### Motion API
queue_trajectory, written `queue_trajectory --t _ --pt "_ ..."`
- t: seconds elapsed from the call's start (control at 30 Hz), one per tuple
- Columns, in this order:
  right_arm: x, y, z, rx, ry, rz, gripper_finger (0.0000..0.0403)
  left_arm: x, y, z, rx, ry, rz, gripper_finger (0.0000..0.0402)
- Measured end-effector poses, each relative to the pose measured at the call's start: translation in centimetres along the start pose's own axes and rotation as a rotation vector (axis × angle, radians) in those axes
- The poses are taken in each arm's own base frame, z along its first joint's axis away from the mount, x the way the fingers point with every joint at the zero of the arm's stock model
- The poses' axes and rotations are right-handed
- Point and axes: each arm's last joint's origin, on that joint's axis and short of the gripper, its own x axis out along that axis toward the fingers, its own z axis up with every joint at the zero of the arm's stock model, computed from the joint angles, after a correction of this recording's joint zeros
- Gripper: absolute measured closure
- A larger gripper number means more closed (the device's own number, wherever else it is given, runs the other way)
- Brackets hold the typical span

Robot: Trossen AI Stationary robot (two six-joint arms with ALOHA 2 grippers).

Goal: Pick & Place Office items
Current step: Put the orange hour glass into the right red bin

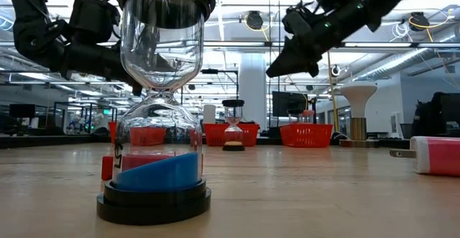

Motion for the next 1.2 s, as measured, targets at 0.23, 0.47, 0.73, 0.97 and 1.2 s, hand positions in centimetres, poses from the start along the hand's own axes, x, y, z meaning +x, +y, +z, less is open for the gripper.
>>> queue_trajectory --t 0.23,0.47,0.73,0.97,1.2 --pt "2.4 0.6 1.5 0.048 0.098 -0.021 0.027 0.2 -0.1 0.4 0.005 -0.024 -0.008 0.0376" --pt "6.0 1.6 4.4 -0.013 0.258 -0.06 0.0157 0.2 -0.1 0.6 0.042 -0.042 -0.002 0.0376" --pt "8.5 2.6 5.1 -0.064 0.324 -0.057 0.0053 0.2 -0.2 0.7 0.081 -0.046 -0.001 0.0376" --pt "9.9 2.4 3.8 -0.125 0.367 -0.075 0.0022 0.2 -0.2 0.6 0.08 -0.04 -0.008 0.0376" --pt "11.1 2.2 3.3 -0.167 0.35 -0.129 0.0045 0.2 -0.2 0.7 0.079 -0.04 -0.009 0.0376"
